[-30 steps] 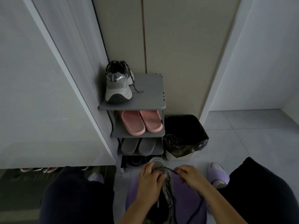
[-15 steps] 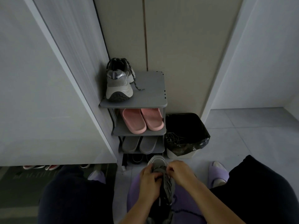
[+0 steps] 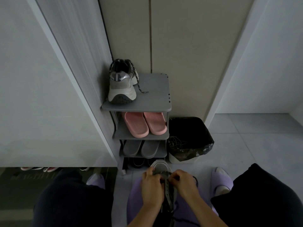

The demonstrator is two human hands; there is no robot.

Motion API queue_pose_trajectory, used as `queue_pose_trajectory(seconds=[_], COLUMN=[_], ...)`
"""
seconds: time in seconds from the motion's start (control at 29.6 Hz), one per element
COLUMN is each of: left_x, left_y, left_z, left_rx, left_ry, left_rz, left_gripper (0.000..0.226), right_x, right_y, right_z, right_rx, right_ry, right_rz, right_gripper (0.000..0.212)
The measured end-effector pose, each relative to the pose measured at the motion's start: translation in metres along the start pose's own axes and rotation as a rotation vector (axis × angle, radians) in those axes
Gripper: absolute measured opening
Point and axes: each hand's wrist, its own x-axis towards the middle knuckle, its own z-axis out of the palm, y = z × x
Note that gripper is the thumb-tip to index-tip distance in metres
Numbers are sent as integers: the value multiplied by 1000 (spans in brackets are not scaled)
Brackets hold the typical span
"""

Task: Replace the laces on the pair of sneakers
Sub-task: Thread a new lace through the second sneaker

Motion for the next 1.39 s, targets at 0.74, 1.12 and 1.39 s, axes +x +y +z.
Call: queue_pose_trajectory(seconds=[0.74,1.12,1.39], left_x=[6,18,8], left_y=[-3,-47,-19], left_z=[-36,-214,-69], left_rx=[-208,-1360,-379], left_ry=[-62,453,-229], left_rz=[116,-222,-213], left_gripper=[9,21,24], right_x=[-27,-24,-26], right_y=[-10,0,1], right_z=[13,10,20], right_rx=[-224,100,355], right_ry=[-32,-80,-39], right_rz=[196,221,151], right_gripper=[25,26,37])
